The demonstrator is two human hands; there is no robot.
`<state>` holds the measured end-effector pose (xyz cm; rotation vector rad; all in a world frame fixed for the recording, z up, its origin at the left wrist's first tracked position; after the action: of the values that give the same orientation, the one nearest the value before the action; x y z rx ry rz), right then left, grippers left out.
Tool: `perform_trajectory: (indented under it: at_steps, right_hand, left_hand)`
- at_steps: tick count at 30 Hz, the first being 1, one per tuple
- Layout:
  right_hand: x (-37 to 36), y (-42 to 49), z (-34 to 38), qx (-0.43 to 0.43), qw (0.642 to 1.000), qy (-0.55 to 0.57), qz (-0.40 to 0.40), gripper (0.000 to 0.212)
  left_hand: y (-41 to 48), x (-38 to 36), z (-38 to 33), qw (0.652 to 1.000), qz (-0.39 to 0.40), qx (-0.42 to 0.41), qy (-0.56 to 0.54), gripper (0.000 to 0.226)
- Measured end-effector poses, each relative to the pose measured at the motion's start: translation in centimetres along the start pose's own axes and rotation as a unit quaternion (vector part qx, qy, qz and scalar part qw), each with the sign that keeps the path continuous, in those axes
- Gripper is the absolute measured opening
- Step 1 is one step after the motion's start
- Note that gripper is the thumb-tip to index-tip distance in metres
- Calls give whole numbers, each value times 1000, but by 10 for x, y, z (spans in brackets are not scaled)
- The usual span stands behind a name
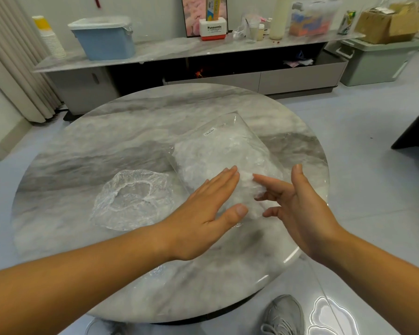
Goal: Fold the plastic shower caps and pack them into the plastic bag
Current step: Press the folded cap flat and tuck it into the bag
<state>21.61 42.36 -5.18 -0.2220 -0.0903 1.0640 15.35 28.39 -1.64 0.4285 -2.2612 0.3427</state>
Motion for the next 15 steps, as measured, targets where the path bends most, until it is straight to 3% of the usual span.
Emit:
perform_trajectory:
  at_steps: [9, 15]
  right_hand:
    - [-45, 14, 4, -11, 993, 74, 92, 88]
    - [-72, 21, 17, -44, 964, 222, 142, 102]
  left_hand:
    - [-7, 10, -1, 999, -19, -31, -15, 79]
    - [-8, 16, -4, 998, -33, -42, -43, 82]
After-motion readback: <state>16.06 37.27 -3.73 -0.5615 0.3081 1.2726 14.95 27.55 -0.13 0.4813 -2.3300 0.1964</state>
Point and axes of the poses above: each hand's wrist, its own y-axis towards the middle knuckle, its own x-axis out of the back of the hand, z = x × y, the point moved 10 cm from there along y, towards the middle knuckle, and after that the axes turned 1 degree about -y, right-handed, at the moved point
